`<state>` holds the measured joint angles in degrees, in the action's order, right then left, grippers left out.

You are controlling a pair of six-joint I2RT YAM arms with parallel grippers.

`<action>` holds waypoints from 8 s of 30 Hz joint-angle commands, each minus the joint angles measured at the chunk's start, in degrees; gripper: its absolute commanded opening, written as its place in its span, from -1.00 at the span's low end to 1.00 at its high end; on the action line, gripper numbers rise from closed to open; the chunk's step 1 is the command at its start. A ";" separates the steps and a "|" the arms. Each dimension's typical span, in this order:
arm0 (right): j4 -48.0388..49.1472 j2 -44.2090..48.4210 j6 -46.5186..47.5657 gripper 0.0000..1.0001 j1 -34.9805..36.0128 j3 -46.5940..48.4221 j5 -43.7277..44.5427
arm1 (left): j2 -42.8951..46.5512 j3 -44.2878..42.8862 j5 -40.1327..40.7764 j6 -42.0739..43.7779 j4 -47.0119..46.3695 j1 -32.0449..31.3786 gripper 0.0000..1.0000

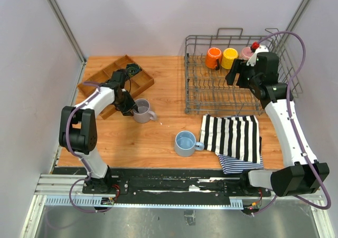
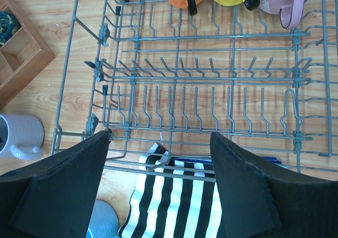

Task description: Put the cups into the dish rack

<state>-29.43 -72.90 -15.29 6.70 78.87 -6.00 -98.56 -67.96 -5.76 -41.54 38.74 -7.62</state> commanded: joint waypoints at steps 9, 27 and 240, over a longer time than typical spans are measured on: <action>-0.65 0.11 0.35 0.56 0.16 1.05 -1.23 | -4.03 -3.47 1.58 2.48 1.26 -1.17 -0.99; -11.65 -8.84 -16.39 0.55 0.07 14.51 -26.85 | 4.73 -14.04 -21.32 1.46 -31.92 -1.39 -0.99; 7.28 -30.29 6.86 -0.99 -8.90 0.25 7.15 | 1.64 -0.24 -37.00 -3.73 -65.55 -4.25 0.65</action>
<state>-25.96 -103.53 -9.50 -2.79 80.20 -0.84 -99.57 -69.30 -42.50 -46.46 -26.65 -12.32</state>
